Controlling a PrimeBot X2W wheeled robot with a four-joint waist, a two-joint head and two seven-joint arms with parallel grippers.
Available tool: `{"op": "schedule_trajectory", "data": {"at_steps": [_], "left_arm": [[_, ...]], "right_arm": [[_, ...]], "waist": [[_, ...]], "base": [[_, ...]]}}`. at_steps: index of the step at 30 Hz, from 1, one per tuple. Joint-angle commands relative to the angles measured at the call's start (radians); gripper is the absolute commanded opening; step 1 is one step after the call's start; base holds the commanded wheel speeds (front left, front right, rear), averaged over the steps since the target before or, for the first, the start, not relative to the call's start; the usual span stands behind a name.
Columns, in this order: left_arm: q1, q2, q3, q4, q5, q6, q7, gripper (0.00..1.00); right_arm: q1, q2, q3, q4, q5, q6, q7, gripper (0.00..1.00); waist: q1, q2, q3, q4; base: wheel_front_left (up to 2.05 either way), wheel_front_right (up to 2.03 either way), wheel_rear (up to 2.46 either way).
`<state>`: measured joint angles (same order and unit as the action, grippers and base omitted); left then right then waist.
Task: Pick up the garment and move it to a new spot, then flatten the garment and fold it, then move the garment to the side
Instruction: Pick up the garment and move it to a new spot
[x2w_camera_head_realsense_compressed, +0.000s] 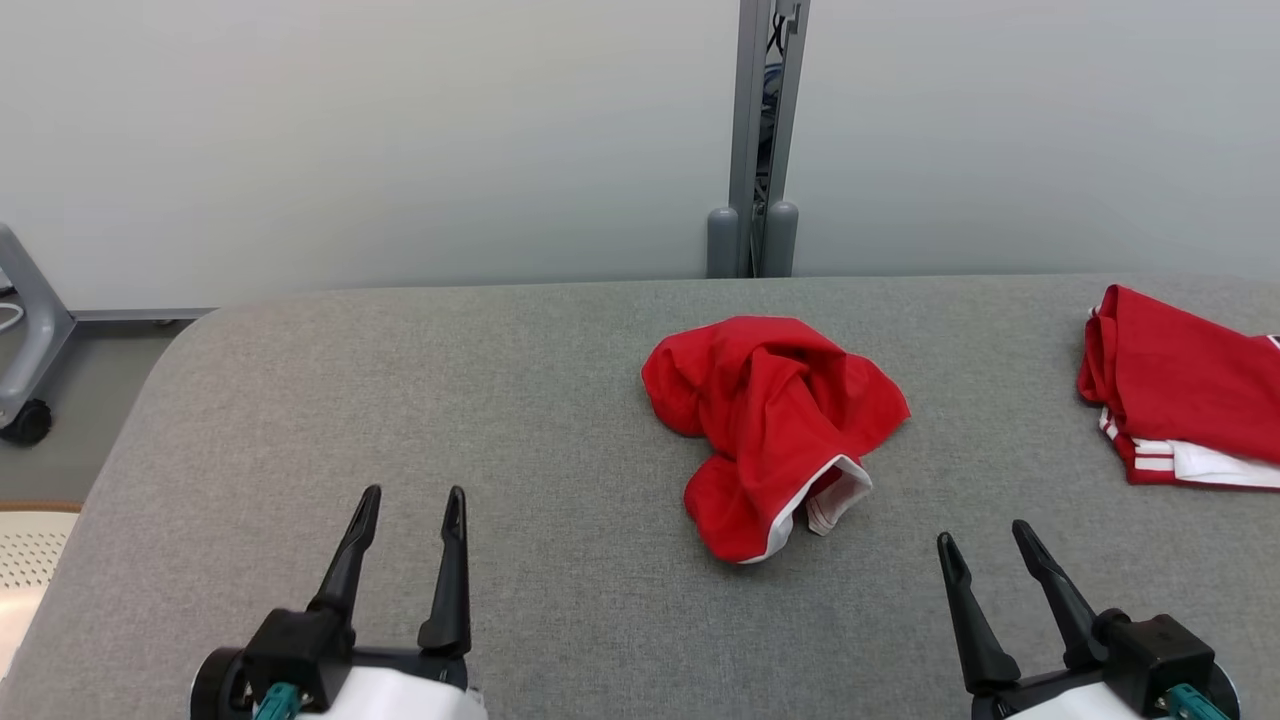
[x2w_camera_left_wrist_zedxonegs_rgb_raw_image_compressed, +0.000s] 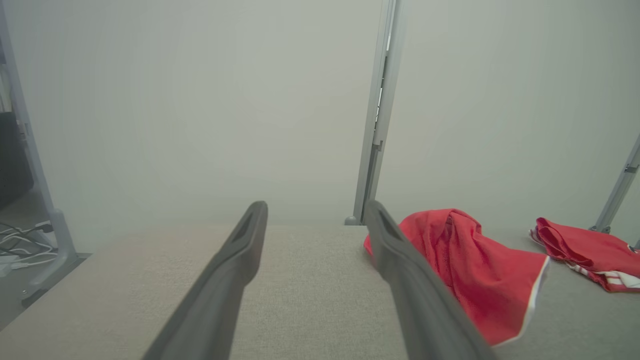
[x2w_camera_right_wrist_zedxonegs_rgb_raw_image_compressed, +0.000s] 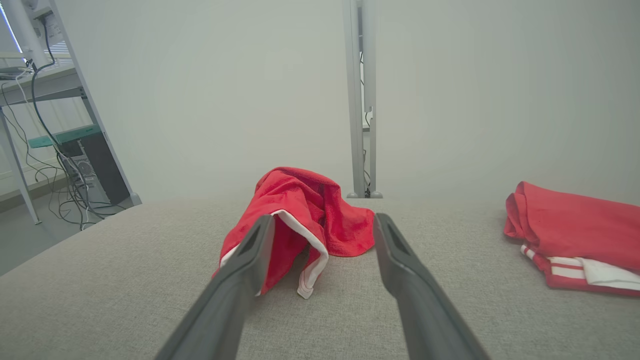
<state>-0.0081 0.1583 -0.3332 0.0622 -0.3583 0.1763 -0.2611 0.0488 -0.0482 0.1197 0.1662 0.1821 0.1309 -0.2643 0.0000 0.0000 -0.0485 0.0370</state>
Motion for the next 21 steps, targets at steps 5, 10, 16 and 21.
{"op": "schedule_trajectory", "data": {"at_steps": [5,10,16,21], "left_arm": [[0.112,-0.024,0.076,-0.041,0.044,-0.008,-0.004,1.0],[0.163,-0.035,0.102,0.009,0.075,-0.028,-0.004,1.0],[0.175,-0.061,0.112,0.061,0.088,-0.057,-0.004,1.0],[0.158,-0.074,0.126,0.085,0.101,-0.074,-0.004,1.0]], "right_arm": [[0.028,-0.005,-0.022,-0.009,0.014,0.0,0.0,1.0],[0.05,-0.005,-0.035,-0.011,0.013,0.0,0.0,1.0],[0.061,-0.005,-0.036,-0.013,0.016,0.0,0.0,1.0],[0.053,-0.005,-0.033,-0.011,0.018,0.0,0.0,1.0]], "waist": [[0.0,0.0,-0.024,0.004],[0.0,0.0,-0.032,0.005],[0.0,0.0,-0.032,0.003],[0.0,0.0,-0.03,0.003]], "base": [[0.0,0.0,0.0],[0.0,0.0,0.0],[0.0,0.0,0.0],[0.0,0.0,0.0]]}}
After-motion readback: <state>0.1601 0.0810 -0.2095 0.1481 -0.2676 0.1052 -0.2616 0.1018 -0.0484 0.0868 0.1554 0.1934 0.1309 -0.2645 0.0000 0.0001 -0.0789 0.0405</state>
